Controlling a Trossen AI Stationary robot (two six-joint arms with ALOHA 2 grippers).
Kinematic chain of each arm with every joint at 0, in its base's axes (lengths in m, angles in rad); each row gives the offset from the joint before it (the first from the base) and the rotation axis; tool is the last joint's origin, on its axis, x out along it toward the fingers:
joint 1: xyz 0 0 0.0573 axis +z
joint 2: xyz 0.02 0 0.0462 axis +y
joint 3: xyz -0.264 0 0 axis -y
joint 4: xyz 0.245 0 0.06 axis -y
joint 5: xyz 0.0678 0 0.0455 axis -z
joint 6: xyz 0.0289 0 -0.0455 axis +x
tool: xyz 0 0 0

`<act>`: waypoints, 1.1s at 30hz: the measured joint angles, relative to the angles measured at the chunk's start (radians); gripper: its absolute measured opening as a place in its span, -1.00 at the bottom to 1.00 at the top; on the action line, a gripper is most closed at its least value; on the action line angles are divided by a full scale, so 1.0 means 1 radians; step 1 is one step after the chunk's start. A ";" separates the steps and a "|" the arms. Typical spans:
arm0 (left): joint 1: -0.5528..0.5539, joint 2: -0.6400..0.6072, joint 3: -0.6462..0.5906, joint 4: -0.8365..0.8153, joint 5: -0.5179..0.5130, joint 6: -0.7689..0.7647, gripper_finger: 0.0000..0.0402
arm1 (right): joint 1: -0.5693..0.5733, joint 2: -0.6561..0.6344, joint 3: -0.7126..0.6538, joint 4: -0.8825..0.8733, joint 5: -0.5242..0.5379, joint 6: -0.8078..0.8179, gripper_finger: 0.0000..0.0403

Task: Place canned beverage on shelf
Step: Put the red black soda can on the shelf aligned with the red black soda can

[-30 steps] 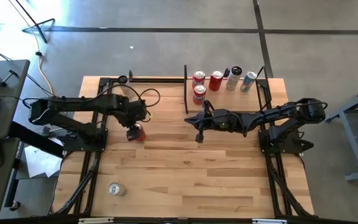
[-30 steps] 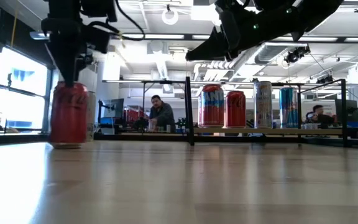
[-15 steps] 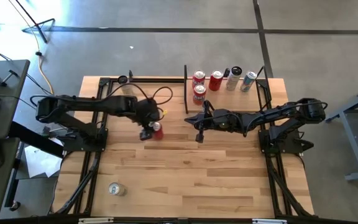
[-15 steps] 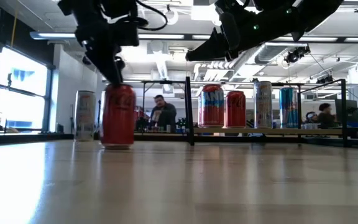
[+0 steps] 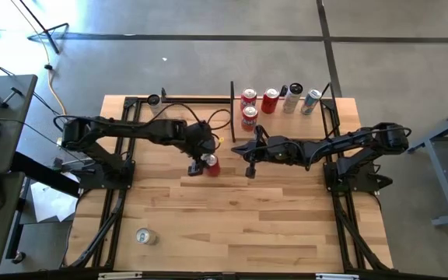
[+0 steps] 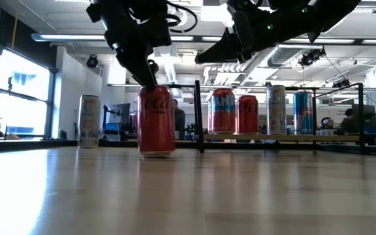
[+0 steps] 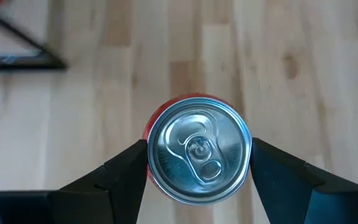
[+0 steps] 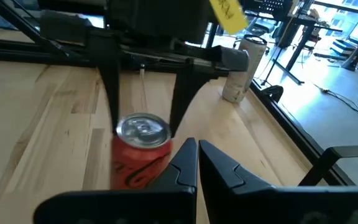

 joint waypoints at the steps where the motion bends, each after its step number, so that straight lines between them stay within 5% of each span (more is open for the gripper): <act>1: -0.006 0.007 0.000 0.014 0.011 0.008 0.20 | 0.000 0.000 0.000 -0.006 0.000 0.000 -1.00; 33: -0.039 0.026 0.002 0.060 0.003 -0.036 0.28 | 0.000 0.000 0.000 -0.027 0.007 0.022 -1.00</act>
